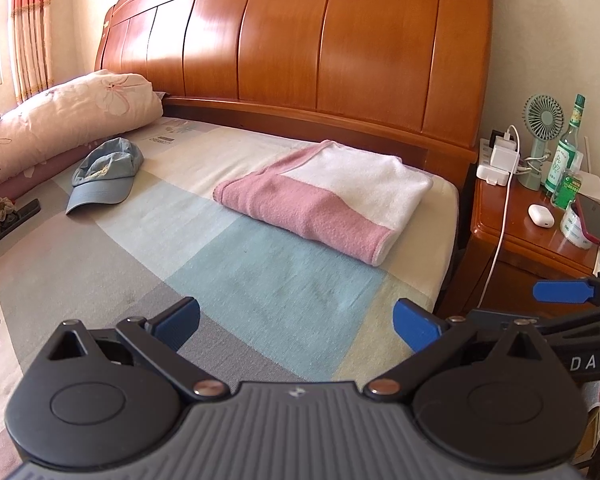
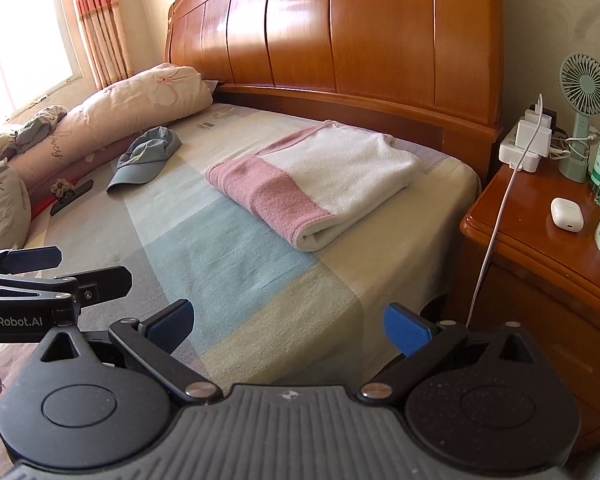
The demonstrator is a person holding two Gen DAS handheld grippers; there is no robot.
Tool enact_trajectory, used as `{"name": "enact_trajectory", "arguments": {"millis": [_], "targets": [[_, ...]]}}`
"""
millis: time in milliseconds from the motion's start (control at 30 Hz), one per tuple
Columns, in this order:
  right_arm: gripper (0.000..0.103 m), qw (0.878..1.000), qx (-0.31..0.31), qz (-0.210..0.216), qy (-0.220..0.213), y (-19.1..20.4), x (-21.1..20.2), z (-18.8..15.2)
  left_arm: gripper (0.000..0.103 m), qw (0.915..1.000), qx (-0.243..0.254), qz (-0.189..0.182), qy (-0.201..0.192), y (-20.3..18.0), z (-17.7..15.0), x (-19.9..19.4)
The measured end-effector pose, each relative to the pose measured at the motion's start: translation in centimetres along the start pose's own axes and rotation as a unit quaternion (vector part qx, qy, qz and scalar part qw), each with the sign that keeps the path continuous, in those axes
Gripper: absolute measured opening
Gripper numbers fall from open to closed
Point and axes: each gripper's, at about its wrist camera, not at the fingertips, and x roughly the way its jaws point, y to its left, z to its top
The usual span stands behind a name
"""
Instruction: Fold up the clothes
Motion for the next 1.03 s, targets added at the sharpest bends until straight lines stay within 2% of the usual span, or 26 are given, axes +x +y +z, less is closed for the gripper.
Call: {"name": "enact_trajectory", "arguments": {"millis": [1033], "targets": [[0.103, 1.000, -0.001, 0.003, 0.006, 0.27, 0.44, -0.10, 0.102, 1.0000, 0.004, 0.007, 0.002, -0.03, 0.04, 0.07]]}}
